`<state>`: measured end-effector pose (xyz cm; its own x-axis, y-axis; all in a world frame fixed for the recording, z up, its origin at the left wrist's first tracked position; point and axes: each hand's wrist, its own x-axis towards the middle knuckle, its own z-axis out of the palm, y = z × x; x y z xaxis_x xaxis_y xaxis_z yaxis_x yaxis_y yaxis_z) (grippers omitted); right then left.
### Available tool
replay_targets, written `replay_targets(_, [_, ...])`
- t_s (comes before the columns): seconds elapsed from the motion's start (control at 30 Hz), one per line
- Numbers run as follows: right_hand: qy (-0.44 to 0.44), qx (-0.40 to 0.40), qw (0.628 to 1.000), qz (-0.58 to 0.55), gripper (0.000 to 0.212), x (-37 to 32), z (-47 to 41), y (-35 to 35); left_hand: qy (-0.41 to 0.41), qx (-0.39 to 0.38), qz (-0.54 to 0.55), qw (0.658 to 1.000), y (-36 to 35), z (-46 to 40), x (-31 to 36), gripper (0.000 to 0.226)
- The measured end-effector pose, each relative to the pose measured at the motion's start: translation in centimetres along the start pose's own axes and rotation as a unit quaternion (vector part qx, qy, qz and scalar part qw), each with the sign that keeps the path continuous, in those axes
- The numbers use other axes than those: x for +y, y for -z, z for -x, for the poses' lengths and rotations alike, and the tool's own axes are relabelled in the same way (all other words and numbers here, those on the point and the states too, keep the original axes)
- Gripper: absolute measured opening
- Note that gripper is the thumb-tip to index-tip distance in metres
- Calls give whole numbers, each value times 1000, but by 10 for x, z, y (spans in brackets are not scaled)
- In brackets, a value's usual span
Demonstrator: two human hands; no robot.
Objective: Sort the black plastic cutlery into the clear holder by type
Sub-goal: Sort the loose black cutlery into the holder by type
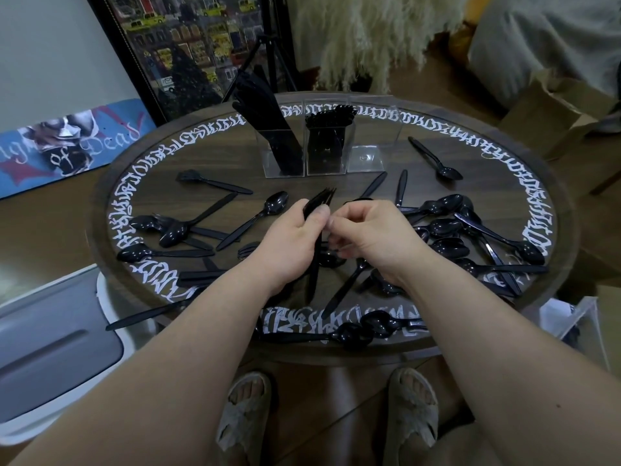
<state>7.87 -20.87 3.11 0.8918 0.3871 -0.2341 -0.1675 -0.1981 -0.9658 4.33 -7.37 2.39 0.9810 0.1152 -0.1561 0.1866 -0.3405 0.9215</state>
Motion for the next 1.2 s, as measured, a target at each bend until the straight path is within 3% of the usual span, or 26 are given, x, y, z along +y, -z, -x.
replay_targets(0.1, [73, 76, 991, 82, 9, 3, -4, 6, -3, 5, -70, 997, 2, -1, 1, 27])
replay_targets(0.23, [143, 71, 985, 71, 39, -1, -4, 12, -17, -19, -143, 989, 1, -1, 2, 24])
replay_targets(0.4, [190, 76, 967, 155, 28, 5, -3, 8, -35, -39, -163, 985, 2, 0, 3, 17])
replay_targets(0.6, [206, 65, 963, 158, 29, 2, 0, 6, -49, -27, -200, 978, 3, -2, -1, 12])
replay_targets(0.7, [225, 135, 946, 190, 26, 3, -1, 6, -32, -17, -204, 978, 5, 0, -2, 21])
replay_targets(0.83, [188, 233, 939, 168, 25, 6, -6, 18, -24, -15, -266, 964, 14, 4, -2, 25])
replay_targets(1.07, [161, 193, 927, 277, 32, 10, -7, 15, -71, 20, -310, 948, 18, 6, 2, 26])
replay_targets(1.13, [140, 192, 943, 232, 33, 6, -7, 15, -85, 29, -310, 946, 20, 8, 3, 26])
replay_targets(1.2, [98, 182, 975, 84, 31, 0, -4, 17, -94, 28, -298, 949, 22, 10, 5, 26])
